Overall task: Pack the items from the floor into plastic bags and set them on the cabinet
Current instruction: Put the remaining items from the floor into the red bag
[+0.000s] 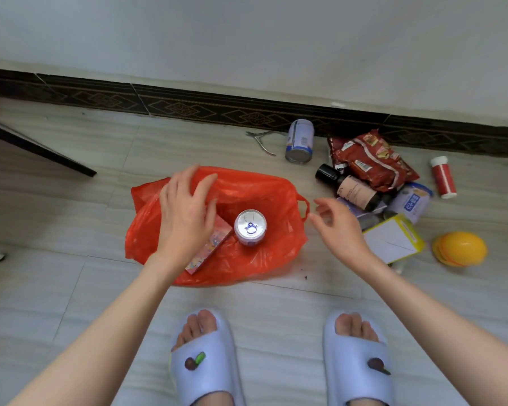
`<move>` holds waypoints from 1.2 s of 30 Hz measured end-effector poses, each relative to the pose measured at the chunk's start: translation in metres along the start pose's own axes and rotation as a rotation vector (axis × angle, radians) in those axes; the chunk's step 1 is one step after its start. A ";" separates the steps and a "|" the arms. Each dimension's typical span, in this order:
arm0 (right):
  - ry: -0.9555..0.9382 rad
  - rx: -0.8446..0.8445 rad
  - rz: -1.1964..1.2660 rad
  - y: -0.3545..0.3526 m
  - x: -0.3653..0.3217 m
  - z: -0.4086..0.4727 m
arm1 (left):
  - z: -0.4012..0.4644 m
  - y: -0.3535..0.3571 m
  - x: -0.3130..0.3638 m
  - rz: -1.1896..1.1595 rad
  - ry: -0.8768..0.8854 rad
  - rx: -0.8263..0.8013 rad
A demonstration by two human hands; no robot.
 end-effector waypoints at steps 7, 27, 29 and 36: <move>0.070 0.294 -0.154 -0.071 0.106 -0.037 | -0.011 0.037 0.109 -0.238 0.369 -0.022; 0.349 0.103 0.032 -0.098 0.143 0.009 | 0.079 0.194 0.186 -0.932 -1.025 -0.380; 0.343 0.152 0.085 -0.099 0.141 0.003 | 0.075 0.191 0.186 -0.944 -1.032 -0.368; 0.343 0.189 0.267 -0.097 0.126 -0.031 | 0.061 0.125 0.185 -1.049 -0.863 -0.247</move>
Point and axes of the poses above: each hand's wrist, its own z-axis towards the middle knuckle, its own y-axis out of the palm, x = y × z, the point moved 1 cm from there along z, towards the middle knuckle, and after that the axes turned 12 degrees about y, right-handed, at the moved point
